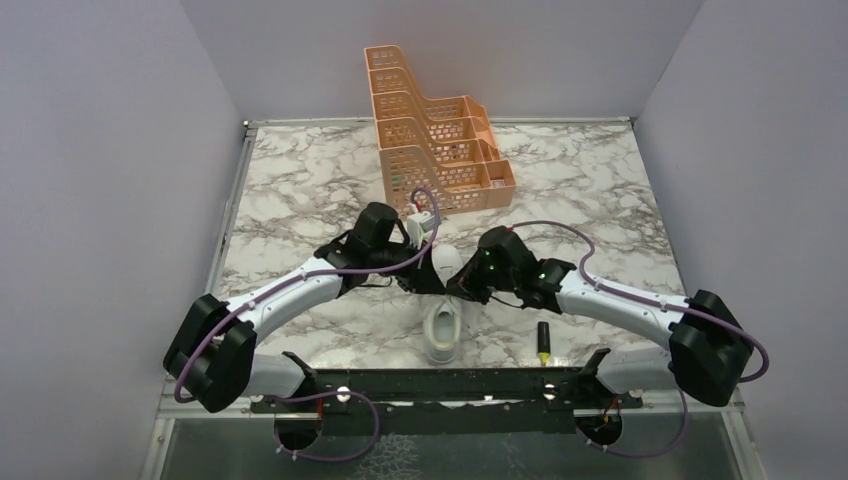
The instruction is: Tie the shoes
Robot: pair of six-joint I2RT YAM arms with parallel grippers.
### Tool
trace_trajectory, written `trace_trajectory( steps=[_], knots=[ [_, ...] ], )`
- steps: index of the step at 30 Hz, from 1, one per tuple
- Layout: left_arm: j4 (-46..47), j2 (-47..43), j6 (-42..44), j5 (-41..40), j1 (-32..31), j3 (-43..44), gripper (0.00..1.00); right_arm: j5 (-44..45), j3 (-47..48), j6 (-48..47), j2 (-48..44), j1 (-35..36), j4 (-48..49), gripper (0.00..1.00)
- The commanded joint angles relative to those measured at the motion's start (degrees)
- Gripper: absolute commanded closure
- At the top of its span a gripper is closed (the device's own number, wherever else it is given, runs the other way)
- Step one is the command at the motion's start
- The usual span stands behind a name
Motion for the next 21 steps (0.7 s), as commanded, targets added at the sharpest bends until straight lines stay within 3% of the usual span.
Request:
trace_trajectory(
  steps=[1, 11, 14, 21],
  knots=[
    [2.05, -1.15, -2.39, 0.70, -1.09, -1.67, 1.00, 5.76, -2.18, 3.72, -1.38, 1.44, 5.61, 0.99],
    [9.69, -2.96, -10.43, -1.20, -1.46, -6.44, 1.00, 11.87, -6.85, 9.19, -1.98, 3.88, 15.43, 0.99],
    [10.41, -3.84, -11.68, -2.78, -1.46, -7.63, 1.00, 11.85, -6.58, 9.46, -1.53, 3.89, 13.75, 0.99],
    [4.65, -5.61, -7.89, -5.81, -1.46, -4.34, 0.77, 11.24, -10.88, 7.04, -4.38, 3.88, 15.13, 0.99]
  ],
)
